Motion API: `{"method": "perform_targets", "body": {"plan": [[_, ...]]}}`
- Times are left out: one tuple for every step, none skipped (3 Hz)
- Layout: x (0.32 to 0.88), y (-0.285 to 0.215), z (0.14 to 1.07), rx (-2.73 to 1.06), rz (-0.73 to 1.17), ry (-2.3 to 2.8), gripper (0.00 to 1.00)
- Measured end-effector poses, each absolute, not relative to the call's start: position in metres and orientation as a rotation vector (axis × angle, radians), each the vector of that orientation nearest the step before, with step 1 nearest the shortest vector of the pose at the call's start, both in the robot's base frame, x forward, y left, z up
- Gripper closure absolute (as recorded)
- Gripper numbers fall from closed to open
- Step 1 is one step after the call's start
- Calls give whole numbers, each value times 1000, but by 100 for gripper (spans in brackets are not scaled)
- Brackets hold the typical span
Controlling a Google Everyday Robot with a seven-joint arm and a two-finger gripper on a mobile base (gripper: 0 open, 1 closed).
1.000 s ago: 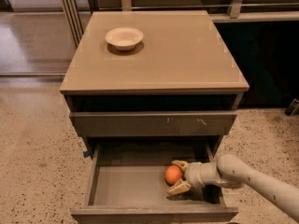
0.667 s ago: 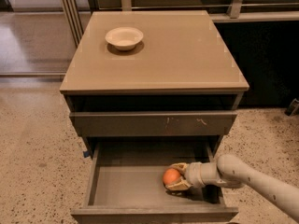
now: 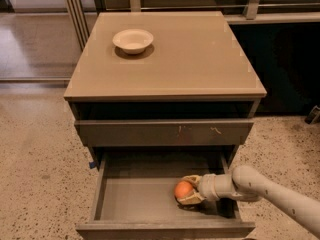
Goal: Pick orange from middle drawer and place on counter
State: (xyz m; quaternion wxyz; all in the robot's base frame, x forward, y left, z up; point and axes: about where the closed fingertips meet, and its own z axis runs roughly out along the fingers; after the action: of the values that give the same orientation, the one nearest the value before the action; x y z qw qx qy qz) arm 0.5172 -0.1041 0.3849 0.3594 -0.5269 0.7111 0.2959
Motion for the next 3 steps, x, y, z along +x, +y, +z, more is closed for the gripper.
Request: {"method": "perform_targets", "body": {"plan": [[514, -98, 410, -1351, 789, 1803, 100], [504, -88, 475, -1340, 842, 1781, 100], [504, -77, 574, -1349, 874, 1774, 100]]}}
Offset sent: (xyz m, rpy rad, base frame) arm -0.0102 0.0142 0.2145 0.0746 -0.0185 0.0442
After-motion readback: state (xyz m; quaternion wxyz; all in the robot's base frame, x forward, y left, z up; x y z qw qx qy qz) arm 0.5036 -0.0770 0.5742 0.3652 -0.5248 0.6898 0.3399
